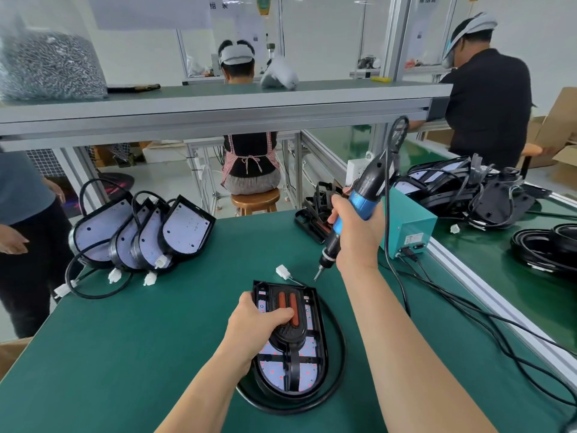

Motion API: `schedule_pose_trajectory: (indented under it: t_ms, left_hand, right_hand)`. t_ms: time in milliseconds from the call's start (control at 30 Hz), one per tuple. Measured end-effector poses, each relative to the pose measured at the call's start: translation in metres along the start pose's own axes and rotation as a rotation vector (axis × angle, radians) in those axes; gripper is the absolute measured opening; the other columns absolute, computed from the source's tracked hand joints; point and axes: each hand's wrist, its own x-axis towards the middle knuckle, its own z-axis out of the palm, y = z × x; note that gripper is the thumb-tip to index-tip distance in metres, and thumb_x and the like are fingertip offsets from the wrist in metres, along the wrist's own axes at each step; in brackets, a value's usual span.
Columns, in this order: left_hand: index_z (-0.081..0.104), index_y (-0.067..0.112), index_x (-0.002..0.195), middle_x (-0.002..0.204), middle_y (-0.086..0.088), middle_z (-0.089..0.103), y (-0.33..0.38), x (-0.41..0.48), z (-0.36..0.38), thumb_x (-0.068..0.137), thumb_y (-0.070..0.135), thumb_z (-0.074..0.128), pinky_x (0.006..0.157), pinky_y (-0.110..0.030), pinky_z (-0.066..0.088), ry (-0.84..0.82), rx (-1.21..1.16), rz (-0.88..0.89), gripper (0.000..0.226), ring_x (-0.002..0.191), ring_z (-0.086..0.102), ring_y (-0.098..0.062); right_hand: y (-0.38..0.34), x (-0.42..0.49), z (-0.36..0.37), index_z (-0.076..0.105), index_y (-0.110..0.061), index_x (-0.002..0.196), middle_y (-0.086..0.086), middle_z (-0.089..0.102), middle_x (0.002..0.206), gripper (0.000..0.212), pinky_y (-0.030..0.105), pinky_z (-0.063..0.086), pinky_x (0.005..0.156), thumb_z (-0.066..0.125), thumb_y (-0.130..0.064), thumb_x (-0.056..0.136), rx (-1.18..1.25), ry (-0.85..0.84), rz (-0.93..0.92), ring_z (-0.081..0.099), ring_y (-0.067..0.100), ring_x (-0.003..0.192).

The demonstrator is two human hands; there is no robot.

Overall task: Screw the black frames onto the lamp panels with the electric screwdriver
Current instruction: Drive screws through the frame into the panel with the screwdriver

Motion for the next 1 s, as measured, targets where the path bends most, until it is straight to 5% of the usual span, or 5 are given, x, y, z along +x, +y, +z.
schedule_pose_trajectory:
  t_ms: [233, 300, 367, 567, 1000]
  left_hand:
    - [0.047, 0.019, 0.145, 0.132, -0.003, 0.048, 0.013, -0.007, 0.008, 0.090, 0.049, 0.065, 0.106, -0.036, 0.034, 0.428, 0.488, 0.466, 0.065, 0.123, 0.040, -0.024]
    - [0.068, 0.025, 0.102, 0.105, 0.002, 0.061, 0.027, -0.009, 0.012, 0.099, 0.039, 0.056, 0.091, -0.033, 0.040, 0.324, 0.437, 0.620, 0.019, 0.103, 0.049, -0.019]
    - [0.057, 0.016, 0.069, 0.074, 0.000, 0.059, 0.037, -0.008, 0.021, 0.102, 0.039, 0.047, 0.069, -0.035, 0.043, 0.132, 0.338, 0.529, 0.042, 0.073, 0.053, -0.018]
    - [0.060, 0.009, 0.078, 0.056, 0.001, 0.050, 0.052, -0.016, 0.037, 0.102, 0.020, 0.055, 0.039, -0.015, 0.026, -0.305, -0.283, 0.234, 0.026, 0.044, 0.035, -0.008]
    - [0.058, 0.005, 0.081, 0.072, -0.004, 0.053, 0.053, -0.040, 0.069, 0.086, 0.000, 0.071, 0.053, -0.043, 0.048, 0.109, 0.723, 1.293, 0.015, 0.061, 0.047, -0.026]
  right_hand:
    - [-0.023, 0.003, -0.013, 0.059, -0.013, 0.090, -0.002, 0.056, 0.067, 0.016, 0.025, 0.047, 0.054, 0.069, -0.003, 0.082, 0.273, 0.059, 0.028, 0.050, 0.014, 0.055]
    - [-0.025, 0.002, -0.018, 0.058, -0.014, 0.090, 0.000, 0.053, 0.068, 0.015, 0.025, 0.046, 0.056, 0.069, -0.005, 0.085, 0.352, 0.078, 0.120, 0.049, 0.015, 0.058]
    - [-0.027, 0.000, -0.024, 0.057, -0.014, 0.089, -0.001, 0.054, 0.066, 0.015, 0.023, 0.046, 0.054, 0.069, -0.006, 0.088, 0.447, 0.108, 0.213, 0.049, 0.013, 0.056]
    - [-0.031, -0.007, -0.042, 0.054, -0.015, 0.086, -0.002, 0.055, 0.064, 0.017, 0.022, 0.045, 0.051, 0.071, -0.009, 0.088, 0.555, 0.183, 0.335, 0.050, 0.011, 0.051]
    - [-0.033, -0.004, -0.101, 0.054, -0.017, 0.078, -0.006, 0.055, 0.066, 0.020, 0.023, 0.042, 0.061, 0.071, -0.014, 0.089, 0.608, 0.364, 0.573, 0.053, 0.008, 0.051]
